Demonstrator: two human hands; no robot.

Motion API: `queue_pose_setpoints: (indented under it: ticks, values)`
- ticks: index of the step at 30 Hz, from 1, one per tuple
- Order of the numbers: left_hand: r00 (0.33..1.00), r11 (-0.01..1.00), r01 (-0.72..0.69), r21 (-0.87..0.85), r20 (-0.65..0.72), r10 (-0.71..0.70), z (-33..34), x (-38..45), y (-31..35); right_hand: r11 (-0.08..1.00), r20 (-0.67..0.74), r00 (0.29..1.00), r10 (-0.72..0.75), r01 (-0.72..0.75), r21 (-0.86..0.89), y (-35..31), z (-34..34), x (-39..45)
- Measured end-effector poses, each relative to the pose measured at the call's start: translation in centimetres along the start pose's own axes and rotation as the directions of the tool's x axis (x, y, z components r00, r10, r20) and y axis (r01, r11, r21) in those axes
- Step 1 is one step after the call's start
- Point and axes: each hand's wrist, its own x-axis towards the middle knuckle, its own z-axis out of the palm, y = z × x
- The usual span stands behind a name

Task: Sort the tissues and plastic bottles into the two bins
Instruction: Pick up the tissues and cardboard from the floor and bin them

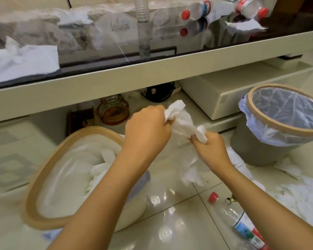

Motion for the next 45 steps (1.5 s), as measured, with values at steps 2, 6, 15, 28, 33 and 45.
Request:
queue_pose_setpoints:
  ticks: [2, 6, 15, 28, 33, 45]
  values:
    - [1.0, 0.999, 0.027, 0.018, -0.017, -0.027, -0.8, -0.1, -1.2, 0.998, 0.008, 1.0, 0.013, -0.013, 0.062, -1.8, -0.5, 0.1]
    - [0.994, 0.995, 0.092, 0.041, -0.059, -0.09, -2.4, -0.5, -4.1, 0.959, 0.047, 0.999, 0.017, -0.029, 0.283, -6.0, -1.3, 0.1]
    - [0.947, 0.931, 0.305, 0.202, 0.04, -0.319, -5.5, -2.9, -10.3, 0.77, 0.336, 0.937, 0.091, -0.281, 0.574, -14.5, 4.8, -1.7]
    - [0.635, 0.88, 0.419, 0.221, 0.622, -0.459, -1.4, -7.6, -17.8, 0.966, 0.615, 0.786, 0.06, 0.109, -0.233, -11.9, 18.5, -5.5]
    - [0.517, 0.917, 0.314, 0.245, 0.766, -0.382, -1.0, -7.1, -16.9, 0.796, 0.698, 0.674, 0.243, 0.272, -0.54, -10.6, 17.6, -5.1]
    - [0.815, 0.966, 0.193, 0.173, 0.52, -0.256, -1.7, -5.7, -15.1, 0.731, 0.854, 0.506, -0.121, 0.628, -0.268, -11.3, 13.9, -5.0]
